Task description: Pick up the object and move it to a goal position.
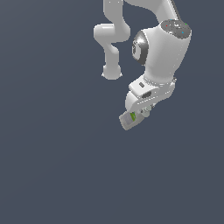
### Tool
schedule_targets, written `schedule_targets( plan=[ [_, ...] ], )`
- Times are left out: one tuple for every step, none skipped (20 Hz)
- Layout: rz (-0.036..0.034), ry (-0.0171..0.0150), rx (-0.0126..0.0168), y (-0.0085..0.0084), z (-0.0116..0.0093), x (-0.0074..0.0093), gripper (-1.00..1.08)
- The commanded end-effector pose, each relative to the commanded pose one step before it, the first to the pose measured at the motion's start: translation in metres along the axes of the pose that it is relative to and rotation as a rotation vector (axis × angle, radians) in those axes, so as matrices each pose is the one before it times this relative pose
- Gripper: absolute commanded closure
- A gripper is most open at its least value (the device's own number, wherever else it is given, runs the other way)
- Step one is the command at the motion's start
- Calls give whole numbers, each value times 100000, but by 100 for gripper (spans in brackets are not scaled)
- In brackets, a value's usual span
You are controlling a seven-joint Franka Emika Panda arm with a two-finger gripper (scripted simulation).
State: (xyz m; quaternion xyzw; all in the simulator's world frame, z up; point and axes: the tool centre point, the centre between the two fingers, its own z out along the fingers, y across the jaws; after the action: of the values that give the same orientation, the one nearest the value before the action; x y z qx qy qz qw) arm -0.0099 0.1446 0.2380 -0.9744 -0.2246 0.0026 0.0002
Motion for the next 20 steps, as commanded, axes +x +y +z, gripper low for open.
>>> schedule_targets(
  plan=[
    [-90,652,-146,-413,-509,1771,108],
    [0,0,0,-129,-66,606,108],
    [-4,-48,-7,-130,-36,606,108],
    [0,0,0,-120,-65,578,108],
    [0,0,0,-111,-61,541,108],
    [0,0,0,-101,-58,502,108],
    [0,0,0,-92,-54,464,108],
    [0,0,0,-83,-51,428,108],
    [-33,-60,-10,-99,-9,413,108],
    [0,0,0,-68,-44,361,108],
    [0,0,0,-61,-41,330,108],
    [0,0,0,-54,-37,299,108],
    [0,0,0,-47,-34,269,108],
    [-38,-31,-2,-67,-10,252,108],
    [0,0,0,-35,-28,212,108],
    [0,0,0,-29,-25,184,108],
    [0,0,0,-24,-22,158,108],
    [0,0,0,-19,-19,132,108],
    [0,0,0,-14,-16,107,108],
    [-64,-26,6,-53,6,97,108]
  ],
)
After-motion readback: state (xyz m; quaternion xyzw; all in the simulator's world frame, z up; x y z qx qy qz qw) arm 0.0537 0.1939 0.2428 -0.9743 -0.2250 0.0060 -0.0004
